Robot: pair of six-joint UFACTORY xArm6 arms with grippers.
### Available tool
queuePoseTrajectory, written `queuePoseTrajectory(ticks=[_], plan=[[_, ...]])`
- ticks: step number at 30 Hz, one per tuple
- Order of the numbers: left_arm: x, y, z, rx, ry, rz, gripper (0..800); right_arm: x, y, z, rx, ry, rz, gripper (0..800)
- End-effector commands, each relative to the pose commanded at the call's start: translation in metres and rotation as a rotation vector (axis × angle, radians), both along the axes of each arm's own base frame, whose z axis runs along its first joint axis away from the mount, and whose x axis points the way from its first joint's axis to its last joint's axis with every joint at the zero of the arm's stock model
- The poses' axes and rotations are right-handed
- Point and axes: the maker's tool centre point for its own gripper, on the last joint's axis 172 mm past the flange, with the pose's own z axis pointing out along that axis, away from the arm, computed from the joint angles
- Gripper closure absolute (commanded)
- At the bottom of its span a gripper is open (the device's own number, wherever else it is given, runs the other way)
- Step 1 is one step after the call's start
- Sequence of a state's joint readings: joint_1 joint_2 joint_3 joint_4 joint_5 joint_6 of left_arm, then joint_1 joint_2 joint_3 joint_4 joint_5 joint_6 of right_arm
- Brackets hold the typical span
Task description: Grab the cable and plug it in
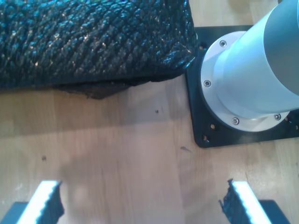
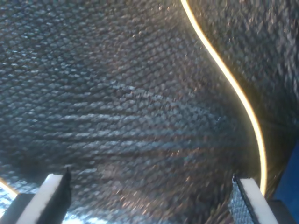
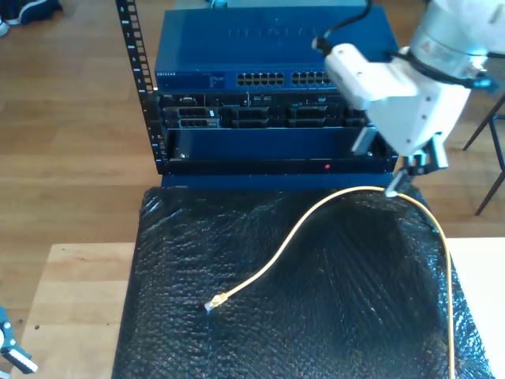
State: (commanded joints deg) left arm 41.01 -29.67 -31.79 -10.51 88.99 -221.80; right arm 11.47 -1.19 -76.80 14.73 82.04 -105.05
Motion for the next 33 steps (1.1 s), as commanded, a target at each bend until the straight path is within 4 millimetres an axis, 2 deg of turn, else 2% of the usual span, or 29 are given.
queuePoseTrajectory(ticks=[5,11,19,26,33], plan=[[0.002,-0.007,-0.001,0.003,0.019,-0.007,1,0.003,0.023,-0.003,0.033,0.017,0.02,2],[0.006,-0.014,0.0,0.005,0.028,-0.006,0,0.011,0.038,0.006,0.075,0.004,0.026,3],[0.017,-0.033,0.001,-0.011,0.033,0.001,1,0.004,0.063,0.002,0.098,0.021,0.07,2],[0.022,-0.048,0.002,-0.004,0.053,0.001,1,-0.007,0.089,-0.014,0.085,0.049,0.126,2],[0.025,-0.053,0.003,0.003,0.061,0.007,1,-0.007,0.105,-0.024,0.082,0.039,0.142,2]])
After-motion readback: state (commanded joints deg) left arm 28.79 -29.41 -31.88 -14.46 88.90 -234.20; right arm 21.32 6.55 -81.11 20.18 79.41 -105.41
